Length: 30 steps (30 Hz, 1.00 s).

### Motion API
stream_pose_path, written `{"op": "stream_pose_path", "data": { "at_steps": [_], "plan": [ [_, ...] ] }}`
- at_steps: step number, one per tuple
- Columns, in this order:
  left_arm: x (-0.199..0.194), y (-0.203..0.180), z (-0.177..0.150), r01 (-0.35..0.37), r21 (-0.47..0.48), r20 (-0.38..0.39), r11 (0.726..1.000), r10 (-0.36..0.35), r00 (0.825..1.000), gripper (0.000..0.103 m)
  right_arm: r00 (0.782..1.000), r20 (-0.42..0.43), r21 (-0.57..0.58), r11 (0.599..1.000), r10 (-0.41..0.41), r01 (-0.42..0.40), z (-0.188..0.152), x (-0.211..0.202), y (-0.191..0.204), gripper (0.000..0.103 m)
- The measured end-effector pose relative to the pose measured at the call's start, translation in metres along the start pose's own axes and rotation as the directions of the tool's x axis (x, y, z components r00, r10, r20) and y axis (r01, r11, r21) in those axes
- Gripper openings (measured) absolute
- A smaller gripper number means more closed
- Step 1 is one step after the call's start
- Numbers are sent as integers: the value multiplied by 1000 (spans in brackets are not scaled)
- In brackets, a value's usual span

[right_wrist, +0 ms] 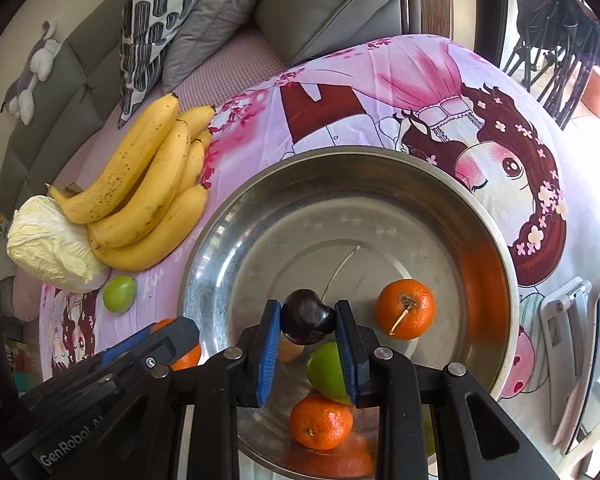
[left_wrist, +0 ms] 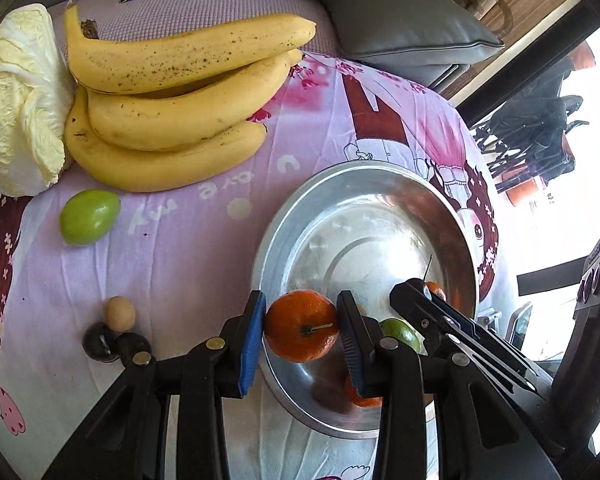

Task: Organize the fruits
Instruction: 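Carry the tangerine and plum into the steel bowl and open both tools, then withdraw both tools from the bowl toward the remaining dark plums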

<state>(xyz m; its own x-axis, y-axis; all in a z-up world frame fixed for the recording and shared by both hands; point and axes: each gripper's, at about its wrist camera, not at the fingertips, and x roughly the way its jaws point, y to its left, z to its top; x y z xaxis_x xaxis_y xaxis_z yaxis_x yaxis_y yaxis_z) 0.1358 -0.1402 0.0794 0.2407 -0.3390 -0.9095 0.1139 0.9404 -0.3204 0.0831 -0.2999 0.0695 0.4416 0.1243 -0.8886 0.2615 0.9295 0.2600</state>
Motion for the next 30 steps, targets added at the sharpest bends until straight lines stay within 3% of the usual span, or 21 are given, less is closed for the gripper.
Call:
{"op": "stream_pose_path", "data": {
  "at_steps": [13, 22, 28, 30],
  "plan": [
    [12, 3, -6, 2, -12, -42, 1000, -3, 999, 39, 1000, -22, -2, 1000, -13, 13, -1, 8, 1, 30],
    [2, 16, -10, 14, -45, -31, 999, -15, 999, 40, 1000, -18, -13, 1000, -20, 20, 0, 5, 7, 33],
    [-8, 41, -18, -28, -98, -14, 995, 27, 1000, 41, 999, -22, -25, 999, -25, 25, -1, 3, 11, 52],
    [-11, 52, -21, -54, -126, -9, 991, 53, 999, 47, 1000, -20, -31, 999, -24, 23, -3, 2, 13, 61]
  ]
}}
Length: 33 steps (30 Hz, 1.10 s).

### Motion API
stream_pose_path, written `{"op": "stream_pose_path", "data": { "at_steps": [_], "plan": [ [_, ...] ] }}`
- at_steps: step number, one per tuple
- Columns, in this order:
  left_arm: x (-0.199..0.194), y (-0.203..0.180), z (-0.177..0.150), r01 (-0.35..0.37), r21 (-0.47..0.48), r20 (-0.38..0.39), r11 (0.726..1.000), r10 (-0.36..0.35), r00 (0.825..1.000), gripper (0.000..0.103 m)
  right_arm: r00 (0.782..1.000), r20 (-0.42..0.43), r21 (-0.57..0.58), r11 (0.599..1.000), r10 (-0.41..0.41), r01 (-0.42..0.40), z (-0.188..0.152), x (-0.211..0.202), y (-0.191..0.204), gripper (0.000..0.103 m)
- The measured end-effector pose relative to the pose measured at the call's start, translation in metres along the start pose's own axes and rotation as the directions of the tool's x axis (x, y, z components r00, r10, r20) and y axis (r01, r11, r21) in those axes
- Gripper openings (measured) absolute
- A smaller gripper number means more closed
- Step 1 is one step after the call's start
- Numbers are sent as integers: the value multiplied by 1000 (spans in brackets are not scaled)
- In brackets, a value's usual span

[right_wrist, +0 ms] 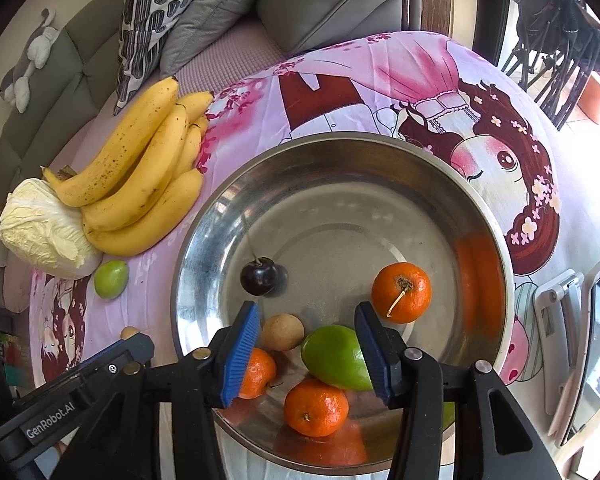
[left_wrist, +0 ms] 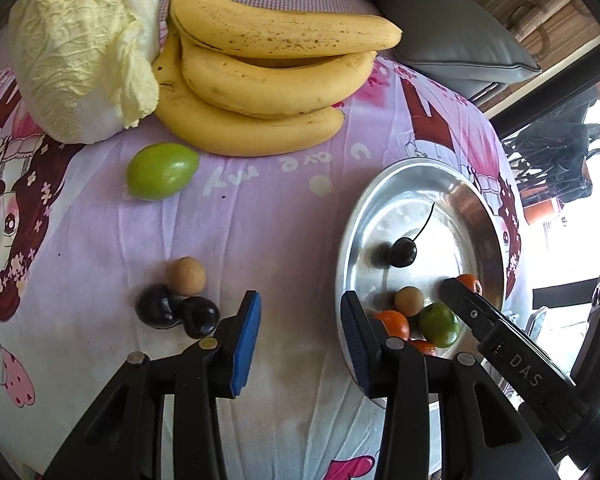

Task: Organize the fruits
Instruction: 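Withdraw both tools from the bowl toward the remaining dark plums, then close the left tool on a dark plum while the right tool grasps another plum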

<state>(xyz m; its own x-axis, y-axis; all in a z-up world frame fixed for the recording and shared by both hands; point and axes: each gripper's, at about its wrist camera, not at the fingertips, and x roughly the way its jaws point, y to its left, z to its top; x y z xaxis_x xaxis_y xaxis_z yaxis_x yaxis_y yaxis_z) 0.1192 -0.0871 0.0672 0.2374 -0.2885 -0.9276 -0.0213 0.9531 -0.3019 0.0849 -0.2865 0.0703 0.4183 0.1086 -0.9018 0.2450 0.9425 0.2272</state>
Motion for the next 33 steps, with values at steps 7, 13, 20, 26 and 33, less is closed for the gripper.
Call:
{"op": "stream_pose_path", "data": {
  "at_steps": [7, 13, 20, 26, 33],
  "plan": [
    [-2, 37, -5, -81, -71, 2, 994, 81, 997, 61, 1000, -16, -22, 999, 24, -24, -6, 0, 8, 72],
    [-4, 50, -11, -110, -84, 14, 990, 111, 994, 73, 1000, -28, -84, 996, 8, -10, -11, 3, 23, 77],
    [-18, 70, -17, -119, -114, 66, 986, 127, 990, 83, 1000, -9, -146, 989, 18, -19, -17, -3, 42, 80],
    [-32, 94, -20, -128, -163, 84, 978, 143, 986, 84, 996, 3, -211, 973, 92, -90, -27, -6, 67, 80],
    [-50, 121, -22, -149, -221, 112, 964, 177, 978, 84, 979, -59, -307, 929, 197, -205, -37, 3, 112, 80]
  ]
}}
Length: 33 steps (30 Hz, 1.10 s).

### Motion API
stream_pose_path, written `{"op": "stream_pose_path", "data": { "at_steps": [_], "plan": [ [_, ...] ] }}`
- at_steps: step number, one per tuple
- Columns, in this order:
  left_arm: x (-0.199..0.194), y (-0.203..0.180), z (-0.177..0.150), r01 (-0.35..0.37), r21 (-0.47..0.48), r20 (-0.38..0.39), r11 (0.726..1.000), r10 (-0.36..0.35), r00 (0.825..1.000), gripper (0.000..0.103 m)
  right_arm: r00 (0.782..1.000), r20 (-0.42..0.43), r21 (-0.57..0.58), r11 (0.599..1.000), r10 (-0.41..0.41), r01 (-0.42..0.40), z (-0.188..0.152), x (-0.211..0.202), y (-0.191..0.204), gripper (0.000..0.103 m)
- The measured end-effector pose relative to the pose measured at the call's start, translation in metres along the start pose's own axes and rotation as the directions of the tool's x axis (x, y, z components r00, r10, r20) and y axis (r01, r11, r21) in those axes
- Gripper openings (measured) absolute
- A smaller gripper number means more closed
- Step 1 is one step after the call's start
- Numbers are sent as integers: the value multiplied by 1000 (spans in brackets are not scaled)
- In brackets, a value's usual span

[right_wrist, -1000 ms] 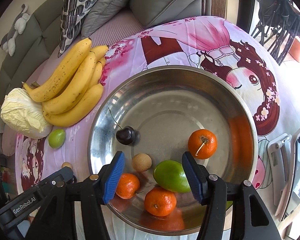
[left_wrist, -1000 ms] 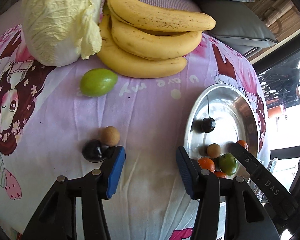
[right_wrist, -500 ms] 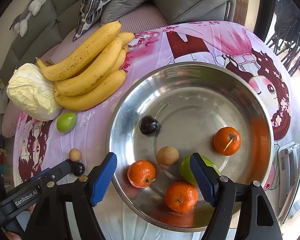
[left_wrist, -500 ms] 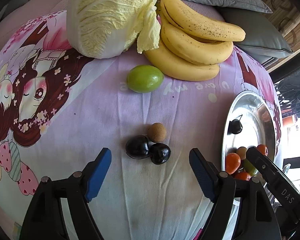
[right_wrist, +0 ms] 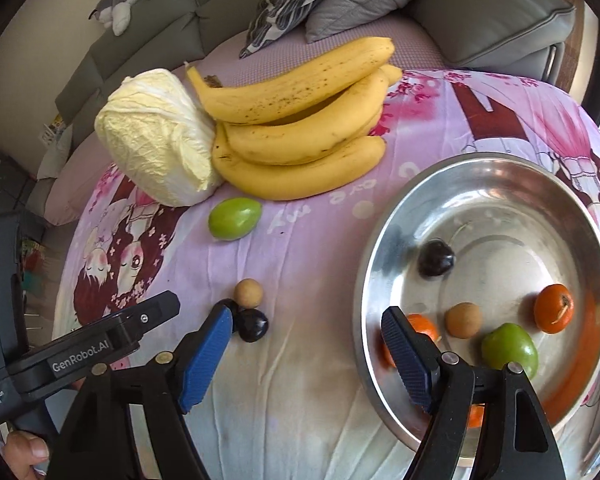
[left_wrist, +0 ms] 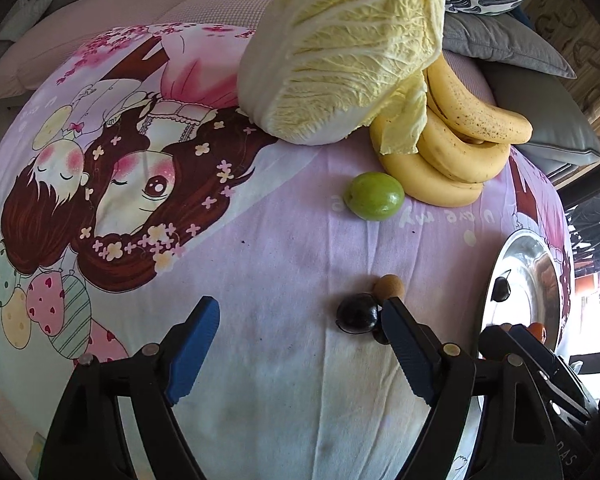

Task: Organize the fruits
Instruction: 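Close the left tool on a dark plum while the right tool grasps another plum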

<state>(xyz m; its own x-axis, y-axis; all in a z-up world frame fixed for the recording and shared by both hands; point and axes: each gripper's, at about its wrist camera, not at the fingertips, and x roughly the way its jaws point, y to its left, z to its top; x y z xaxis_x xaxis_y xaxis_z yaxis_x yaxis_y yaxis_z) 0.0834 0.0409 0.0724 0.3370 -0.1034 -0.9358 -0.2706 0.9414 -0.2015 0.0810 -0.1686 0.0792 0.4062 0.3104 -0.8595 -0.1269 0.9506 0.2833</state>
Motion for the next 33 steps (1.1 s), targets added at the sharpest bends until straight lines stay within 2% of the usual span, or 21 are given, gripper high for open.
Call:
{"op": "stream_pose_path", "data": {
  "at_steps": [5, 10, 17, 19, 21, 24, 28, 30, 33],
  "plan": [
    [-2, 21, 2, 13, -74, -5, 997, -13, 1000, 84, 999, -22, -56, 997, 45, -46, 0, 17, 28, 80],
    [4, 38, 5, -7, -128, -26, 992, 4, 1000, 84, 998, -55, -76, 996, 34, -38, -4, 34, 41, 80],
    [17, 41, 5, 62, -151, -68, 987, -73, 995, 83, 996, -85, -62, 997, 31, -36, -5, 50, 44, 79],
    [23, 37, 5, 76, -148, -79, 986, -88, 993, 82, 995, -91, -60, 997, 35, -40, -5, 53, 45, 74],
    [26, 35, 5, 99, -148, -87, 984, -113, 990, 80, 994, -105, -59, 997, 35, -41, -5, 57, 45, 60],
    [31, 30, 6, 112, -150, -97, 982, -127, 987, 73, 991, -131, -54, 998, 37, -44, -7, 66, 46, 47],
    [36, 25, 5, 127, -153, -99, 980, -143, 985, 64, 990, -137, -52, 998, 32, -40, -7, 70, 46, 46],
    [40, 20, 4, 143, -157, -106, 977, -161, 981, 62, 991, -134, -50, 998, 31, -38, -7, 69, 45, 40],
    [44, 12, 2, 169, -154, -114, 974, -187, 976, 61, 990, -135, -44, 998, 28, -34, -7, 69, 43, 36]
  ]
}}
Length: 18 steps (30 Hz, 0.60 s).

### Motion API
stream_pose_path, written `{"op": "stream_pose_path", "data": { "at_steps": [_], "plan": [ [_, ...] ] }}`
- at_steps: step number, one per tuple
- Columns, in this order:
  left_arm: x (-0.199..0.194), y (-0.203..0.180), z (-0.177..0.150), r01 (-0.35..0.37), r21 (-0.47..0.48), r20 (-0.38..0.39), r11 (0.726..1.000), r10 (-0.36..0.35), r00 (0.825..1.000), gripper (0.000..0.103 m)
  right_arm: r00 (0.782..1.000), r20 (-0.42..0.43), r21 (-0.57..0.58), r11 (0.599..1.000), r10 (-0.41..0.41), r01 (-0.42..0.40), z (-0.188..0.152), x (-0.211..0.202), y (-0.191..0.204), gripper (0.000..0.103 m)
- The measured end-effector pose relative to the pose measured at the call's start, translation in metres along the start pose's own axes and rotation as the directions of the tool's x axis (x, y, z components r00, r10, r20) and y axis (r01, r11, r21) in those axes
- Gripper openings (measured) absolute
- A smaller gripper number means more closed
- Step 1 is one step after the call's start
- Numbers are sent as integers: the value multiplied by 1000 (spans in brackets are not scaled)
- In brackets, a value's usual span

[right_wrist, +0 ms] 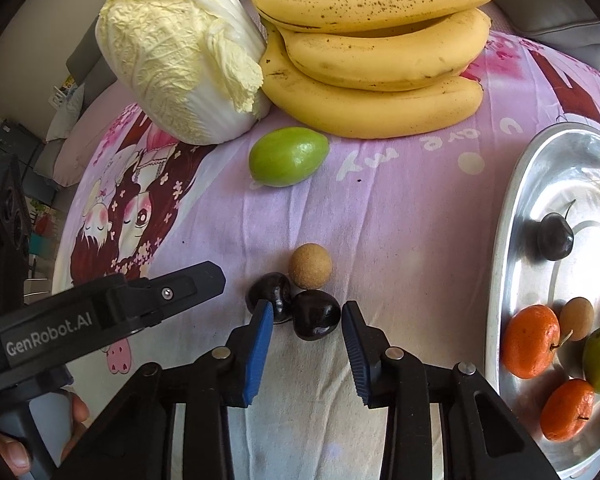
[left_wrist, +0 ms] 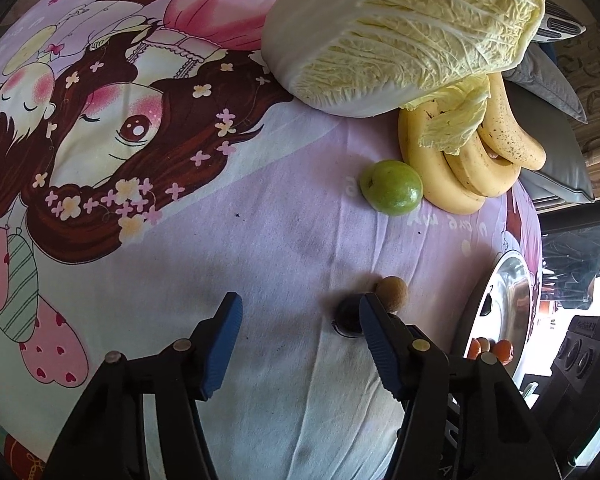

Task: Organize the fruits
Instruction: 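Close the left tool on a dark plum while the right tool grasps another plum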

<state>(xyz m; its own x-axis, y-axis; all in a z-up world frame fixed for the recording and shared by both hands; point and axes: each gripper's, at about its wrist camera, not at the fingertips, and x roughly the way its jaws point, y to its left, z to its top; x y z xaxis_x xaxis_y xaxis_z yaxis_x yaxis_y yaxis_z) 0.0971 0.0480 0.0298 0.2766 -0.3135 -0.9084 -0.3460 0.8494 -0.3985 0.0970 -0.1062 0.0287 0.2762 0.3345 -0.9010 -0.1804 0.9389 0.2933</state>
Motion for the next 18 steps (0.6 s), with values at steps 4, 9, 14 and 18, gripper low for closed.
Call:
{"op": "stream_pose_path", "data": {
  "at_steps": [4, 9, 14, 18],
  "plan": [
    [6, -12, -1, 27, 12, -8, 1000, -27, 1000, 51, 1000, -1, 7, 1000, 7, -7, 0, 0, -1, 36],
    [23, -28, 0, 51, 20, -33, 999, -50, 998, 49, 1000, -2, 19, 1000, 7, -7, 0, -1, -4, 36],
    [42, -48, 0, 65, 36, -56, 997, -63, 996, 42, 1000, -4, 22, 1000, 5, -5, -1, -2, -4, 36],
    [54, -59, -1, 70, 40, -70, 997, -67, 995, 33, 1000, -6, 25, 1000, 6, -6, -1, -1, -5, 36]
  ]
}}
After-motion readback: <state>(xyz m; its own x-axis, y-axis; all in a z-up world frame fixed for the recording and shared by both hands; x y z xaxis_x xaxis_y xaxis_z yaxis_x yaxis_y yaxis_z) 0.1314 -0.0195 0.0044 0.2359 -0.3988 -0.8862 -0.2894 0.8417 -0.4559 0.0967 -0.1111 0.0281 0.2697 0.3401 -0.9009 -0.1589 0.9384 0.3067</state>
